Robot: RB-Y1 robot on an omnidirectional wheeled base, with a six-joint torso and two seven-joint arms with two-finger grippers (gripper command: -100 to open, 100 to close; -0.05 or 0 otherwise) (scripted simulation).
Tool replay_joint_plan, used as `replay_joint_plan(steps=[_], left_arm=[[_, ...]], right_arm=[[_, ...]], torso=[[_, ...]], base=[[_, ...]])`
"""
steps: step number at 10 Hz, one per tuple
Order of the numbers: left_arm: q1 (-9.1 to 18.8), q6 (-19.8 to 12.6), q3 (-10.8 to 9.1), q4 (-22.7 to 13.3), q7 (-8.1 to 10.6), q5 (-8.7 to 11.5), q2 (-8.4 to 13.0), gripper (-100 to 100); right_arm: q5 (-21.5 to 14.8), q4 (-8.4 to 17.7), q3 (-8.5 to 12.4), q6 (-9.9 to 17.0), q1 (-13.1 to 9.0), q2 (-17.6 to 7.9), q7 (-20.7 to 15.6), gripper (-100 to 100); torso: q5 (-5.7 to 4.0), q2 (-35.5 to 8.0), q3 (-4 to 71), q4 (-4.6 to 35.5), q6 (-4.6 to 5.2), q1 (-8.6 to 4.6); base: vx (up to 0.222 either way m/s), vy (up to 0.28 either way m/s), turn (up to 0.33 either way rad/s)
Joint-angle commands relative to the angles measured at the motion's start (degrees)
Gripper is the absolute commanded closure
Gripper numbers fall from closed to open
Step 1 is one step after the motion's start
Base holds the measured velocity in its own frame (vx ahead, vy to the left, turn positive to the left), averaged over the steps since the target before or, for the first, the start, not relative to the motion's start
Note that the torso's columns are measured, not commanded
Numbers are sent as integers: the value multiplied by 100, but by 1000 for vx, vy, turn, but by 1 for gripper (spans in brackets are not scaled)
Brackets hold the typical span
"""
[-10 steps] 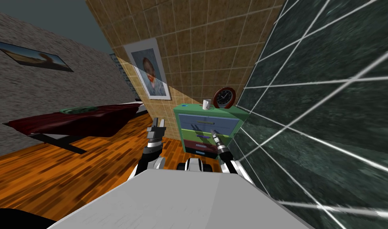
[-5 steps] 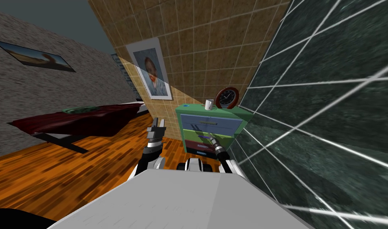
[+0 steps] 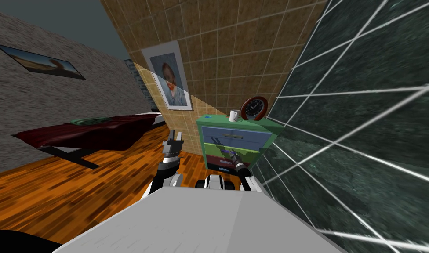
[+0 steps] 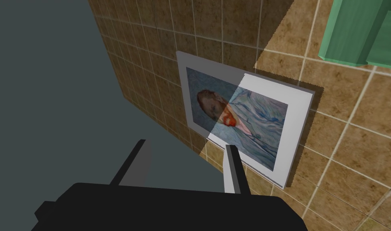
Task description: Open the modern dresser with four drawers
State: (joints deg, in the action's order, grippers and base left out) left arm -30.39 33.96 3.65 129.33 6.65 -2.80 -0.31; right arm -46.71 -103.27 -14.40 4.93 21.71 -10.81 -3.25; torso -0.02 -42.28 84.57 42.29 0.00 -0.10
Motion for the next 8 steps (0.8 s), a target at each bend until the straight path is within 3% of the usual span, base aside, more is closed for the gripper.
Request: replay_joint_plan(steps=[1,2,3,4,6,7,8], left_arm=[[0,0,0,0,0,0,0,0],[0,0,0,0,0,0,0,0],[0,0,0,0,0,0,0,0],[0,0,0,0,0,0,0,0],[0,0,0,0,0,0,0,0],[0,0,0,0,0,0,0,0],[0,0,0,0,0,0,0,0]], right_arm=[[-438,262,-141,313,-116,-14,-119,-100],[-613,497,-287,555,-210,-32,-235,-100],[-803,497,-287,628,-210,-32,-235,-100],[-987,740,-434,835,-308,-47,-353,-100],[-1188,743,-434,948,-308,-47,-353,-100],[-1390,998,-582,1228,-407,-63,-472,-100],[-1486,998,-582,1271,-407,-63,-472,-100]], torso=[[1,2,1,-1,-1,7],[3,0,0,0,1,11],[4,1,0,-1,-1,18],[4,-3,-1,0,1,13],[2,2,1,-1,0,7],[-1,-2,-1,0,1,-3],[0,-1,-1,0,0,6]], base=[[10,38,11],[12,53,15],[6,50,9],[12,67,17],[12,35,3],[8,34,18],[10,40,12]])
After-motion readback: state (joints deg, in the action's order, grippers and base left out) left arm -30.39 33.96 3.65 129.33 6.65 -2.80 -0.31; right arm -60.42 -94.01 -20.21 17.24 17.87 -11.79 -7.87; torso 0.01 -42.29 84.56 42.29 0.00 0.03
